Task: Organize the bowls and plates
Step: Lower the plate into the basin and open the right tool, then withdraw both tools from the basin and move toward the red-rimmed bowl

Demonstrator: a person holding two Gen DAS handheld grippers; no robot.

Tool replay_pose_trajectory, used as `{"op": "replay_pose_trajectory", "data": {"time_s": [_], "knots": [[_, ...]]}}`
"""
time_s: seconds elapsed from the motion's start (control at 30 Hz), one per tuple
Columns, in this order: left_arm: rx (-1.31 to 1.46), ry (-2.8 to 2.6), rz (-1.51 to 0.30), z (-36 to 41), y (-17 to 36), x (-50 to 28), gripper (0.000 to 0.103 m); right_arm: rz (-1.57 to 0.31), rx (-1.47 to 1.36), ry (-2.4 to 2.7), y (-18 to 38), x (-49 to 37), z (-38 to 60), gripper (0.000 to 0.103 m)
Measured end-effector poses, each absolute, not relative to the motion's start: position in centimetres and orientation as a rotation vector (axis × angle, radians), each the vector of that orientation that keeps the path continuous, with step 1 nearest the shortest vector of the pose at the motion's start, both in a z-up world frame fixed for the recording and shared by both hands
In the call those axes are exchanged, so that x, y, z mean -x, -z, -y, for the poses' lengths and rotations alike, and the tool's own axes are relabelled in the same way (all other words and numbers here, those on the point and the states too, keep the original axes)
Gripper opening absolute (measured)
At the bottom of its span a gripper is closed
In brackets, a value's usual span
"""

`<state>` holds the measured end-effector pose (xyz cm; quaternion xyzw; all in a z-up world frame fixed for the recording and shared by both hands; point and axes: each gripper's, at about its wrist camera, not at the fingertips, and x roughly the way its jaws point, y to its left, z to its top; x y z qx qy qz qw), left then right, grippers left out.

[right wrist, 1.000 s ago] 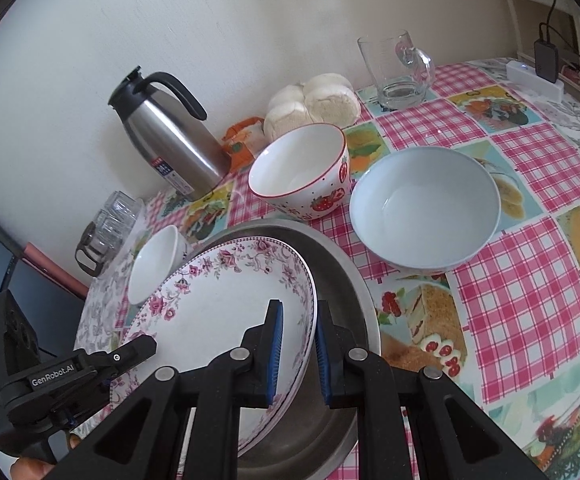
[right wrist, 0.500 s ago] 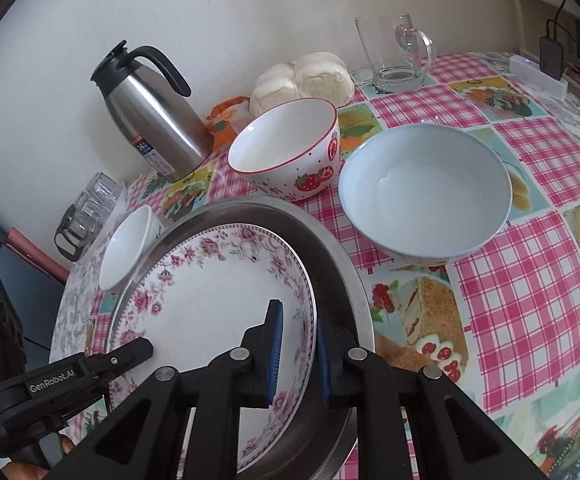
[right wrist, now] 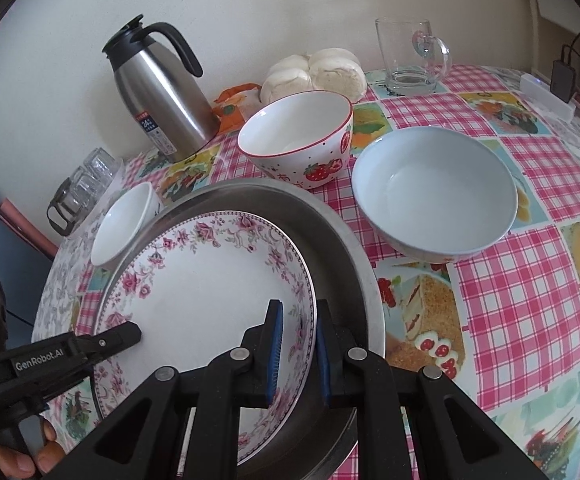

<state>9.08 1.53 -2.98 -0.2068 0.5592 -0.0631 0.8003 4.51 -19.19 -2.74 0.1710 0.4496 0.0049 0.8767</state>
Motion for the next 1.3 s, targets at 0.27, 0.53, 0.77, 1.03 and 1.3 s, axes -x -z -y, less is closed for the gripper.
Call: {"op": "replay_pose_trajectory", "data": {"time_s": [0.27, 0.53, 0.77, 1.03, 1.3], "knots": [[0.403, 0.155, -1.224, -0.5, 3.0, -9.4, 0.030, -0.948, -0.303, 0.016, 2.8, -4.5, 18.7, 0.018], [0.353, 0.154, -1.239, 0.5, 2.8, -9.4, 0.040, -0.950, -0.336, 0.012, 2.7, -4.5, 19.3, 0.019], [0.368, 0.155, -1.228, 0.3, 2.0, -9.2, 0.046, -0.933, -0.341, 0.018, 2.3, -4.2, 19.4, 0.019], [0.341, 0.140, -1.184, -0.1, 0.4, -8.6, 0.053, -0.884, -0.373, 0.032, 1.2, -3.6, 20.3, 0.019], [0.306, 0.125, -1.156, -0.3, -0.7, -8.4, 0.068, -0.851, -0.345, 0.016, 0.2, -3.3, 19.6, 0.062]]}}
